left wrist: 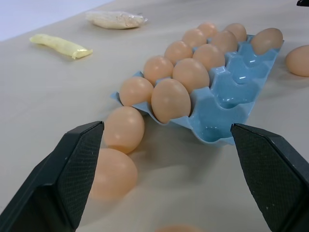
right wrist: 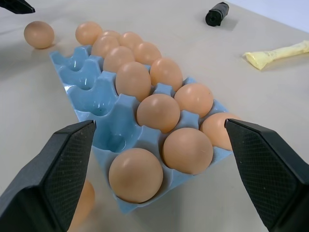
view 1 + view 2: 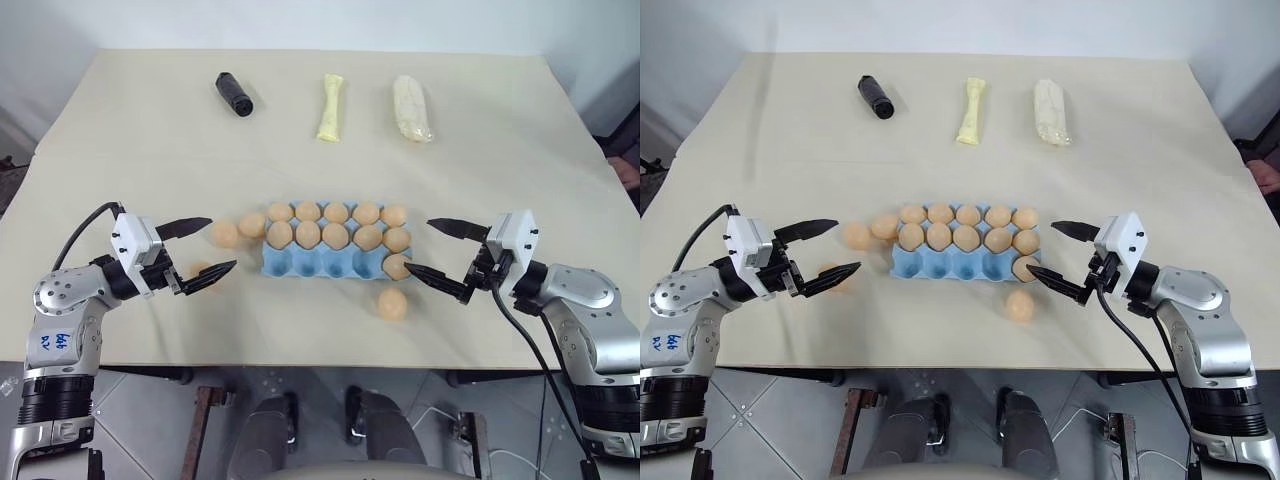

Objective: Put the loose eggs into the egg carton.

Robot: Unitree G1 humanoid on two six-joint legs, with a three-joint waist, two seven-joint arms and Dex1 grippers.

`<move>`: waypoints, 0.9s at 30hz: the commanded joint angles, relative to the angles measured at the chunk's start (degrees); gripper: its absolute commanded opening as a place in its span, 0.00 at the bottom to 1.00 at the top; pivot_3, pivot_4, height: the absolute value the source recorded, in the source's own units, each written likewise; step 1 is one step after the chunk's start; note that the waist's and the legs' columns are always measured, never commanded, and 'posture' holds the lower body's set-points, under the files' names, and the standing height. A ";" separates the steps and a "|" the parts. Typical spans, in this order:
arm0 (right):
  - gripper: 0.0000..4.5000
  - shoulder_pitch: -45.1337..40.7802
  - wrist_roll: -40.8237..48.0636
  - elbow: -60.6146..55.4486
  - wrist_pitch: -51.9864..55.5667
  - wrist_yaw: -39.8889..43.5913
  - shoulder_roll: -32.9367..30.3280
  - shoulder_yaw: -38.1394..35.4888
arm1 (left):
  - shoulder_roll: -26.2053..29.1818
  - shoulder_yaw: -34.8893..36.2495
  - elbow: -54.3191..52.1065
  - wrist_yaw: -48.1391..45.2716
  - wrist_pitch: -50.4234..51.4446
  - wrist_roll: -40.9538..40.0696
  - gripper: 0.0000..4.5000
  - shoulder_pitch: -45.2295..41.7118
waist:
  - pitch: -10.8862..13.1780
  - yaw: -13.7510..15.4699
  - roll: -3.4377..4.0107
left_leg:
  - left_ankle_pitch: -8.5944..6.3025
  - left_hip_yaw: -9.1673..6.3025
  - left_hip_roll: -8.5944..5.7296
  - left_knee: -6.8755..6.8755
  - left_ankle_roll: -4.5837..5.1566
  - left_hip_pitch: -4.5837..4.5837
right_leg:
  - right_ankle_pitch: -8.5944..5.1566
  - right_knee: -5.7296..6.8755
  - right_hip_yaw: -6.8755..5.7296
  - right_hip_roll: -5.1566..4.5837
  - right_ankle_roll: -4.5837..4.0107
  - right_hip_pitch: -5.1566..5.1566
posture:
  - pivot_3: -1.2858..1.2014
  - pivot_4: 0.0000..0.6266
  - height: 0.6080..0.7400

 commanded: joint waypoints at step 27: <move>1.00 4.01 -3.79 -7.63 1.09 7.49 -3.10 13.57 | 2.02 -9.32 1.59 -18.74 -9.35 1.77 0.99 -0.39 | 0.00 -0.07 0.00 | -0.06 0.05 0.08 0.30 0.07 -0.04 | -0.04 -0.02 0.00 0.00 -0.08 0.06 | 0.52 0.24 1.00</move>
